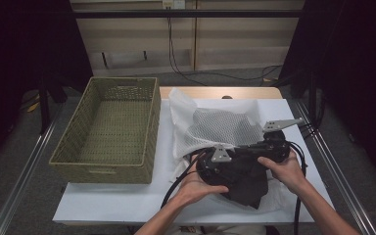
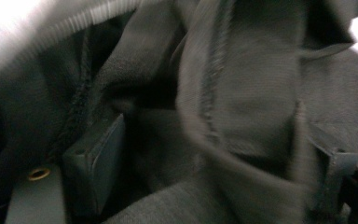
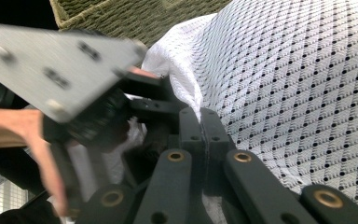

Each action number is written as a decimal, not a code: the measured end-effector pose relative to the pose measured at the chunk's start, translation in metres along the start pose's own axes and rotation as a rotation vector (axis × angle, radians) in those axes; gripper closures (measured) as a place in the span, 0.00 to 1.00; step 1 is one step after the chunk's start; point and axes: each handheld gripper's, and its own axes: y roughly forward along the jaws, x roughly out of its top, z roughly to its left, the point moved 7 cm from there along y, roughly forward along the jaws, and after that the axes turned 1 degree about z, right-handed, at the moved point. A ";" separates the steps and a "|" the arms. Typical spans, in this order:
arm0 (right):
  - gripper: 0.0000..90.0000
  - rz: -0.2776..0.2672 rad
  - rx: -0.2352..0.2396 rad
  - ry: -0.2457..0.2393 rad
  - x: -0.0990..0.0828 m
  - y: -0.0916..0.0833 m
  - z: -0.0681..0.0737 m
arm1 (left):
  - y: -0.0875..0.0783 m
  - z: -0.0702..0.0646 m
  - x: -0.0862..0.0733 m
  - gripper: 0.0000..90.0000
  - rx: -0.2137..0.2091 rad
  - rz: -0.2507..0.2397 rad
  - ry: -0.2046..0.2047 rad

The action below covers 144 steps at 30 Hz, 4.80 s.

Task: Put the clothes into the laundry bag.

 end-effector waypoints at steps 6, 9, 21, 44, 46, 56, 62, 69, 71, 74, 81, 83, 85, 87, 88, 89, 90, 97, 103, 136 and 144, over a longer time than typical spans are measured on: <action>1.00 -0.002 0.003 -0.010 0.001 -0.002 0.003 | 0.008 0.010 -0.009 0.74 -0.008 0.027 -0.026; 1.00 -0.003 0.009 -0.013 0.001 -0.003 0.007 | 0.004 0.013 -0.005 0.88 0.032 0.041 -0.018; 1.00 -0.053 0.075 -0.047 0.018 -0.014 0.033 | -0.019 0.045 0.044 0.91 0.124 -0.136 -0.134; 1.00 0.024 0.059 0.019 -0.011 0.004 0.007 | -0.015 0.036 0.009 0.53 0.021 -0.080 -0.114; 1.00 0.026 0.054 0.022 -0.012 0.004 0.005 | -0.024 0.033 0.009 0.50 0.025 -0.082 -0.105; 1.00 0.028 0.046 0.021 -0.012 0.004 0.003 | -0.059 0.017 -0.007 0.38 0.018 -0.084 -0.052; 1.00 0.028 0.042 0.019 -0.011 0.004 0.003 | -0.071 0.013 -0.009 0.36 0.014 -0.096 -0.050; 1.00 0.029 0.041 0.010 -0.011 0.003 0.004 | -0.092 0.014 -0.013 0.41 0.010 -0.156 -0.073; 1.00 0.031 0.041 0.013 -0.011 0.004 0.003 | -0.095 0.017 -0.012 0.41 0.006 -0.181 -0.081; 1.00 0.034 0.039 0.015 -0.011 0.005 0.003 | -0.097 0.025 -0.012 0.38 0.044 -0.190 -0.098; 1.00 0.036 0.045 0.013 -0.011 0.006 0.003 | -0.093 0.040 -0.029 0.26 0.064 -0.131 -0.159; 1.00 0.032 0.044 0.008 -0.010 0.006 0.004 | -0.083 0.039 -0.032 0.21 0.051 -0.098 -0.153; 1.00 0.033 0.045 0.006 -0.009 0.005 0.005 | -0.071 0.036 -0.031 0.18 0.011 -0.083 -0.158; 1.00 0.030 0.048 0.003 -0.008 0.005 0.005 | -0.061 0.028 -0.027 0.15 -0.012 -0.077 -0.150; 1.00 0.028 0.049 0.008 -0.008 0.005 0.005 | -0.054 0.022 -0.025 0.13 -0.035 -0.062 -0.141; 1.00 0.028 0.050 0.007 -0.007 0.005 0.005 | -0.050 0.018 -0.024 0.10 -0.053 -0.051 -0.138; 1.00 0.029 0.050 0.004 -0.007 0.005 0.005 | -0.046 0.013 -0.023 0.08 -0.078 -0.037 -0.126; 1.00 0.037 0.051 -0.001 -0.008 0.006 0.005 | -0.021 0.001 -0.014 0.04 -0.125 -0.010 -0.108; 1.00 0.050 0.048 -0.005 -0.010 0.010 0.005 | 0.003 0.004 -0.027 0.17 -0.053 0.099 -0.038; 1.00 0.001 0.101 0.026 -0.002 0.001 0.012 | 0.014 0.073 0.032 0.89 0.150 -0.092 -0.218; 1.00 0.056 0.073 0.019 -0.014 0.012 0.005 | 0.029 0.074 0.010 0.82 0.141 -0.051 -0.225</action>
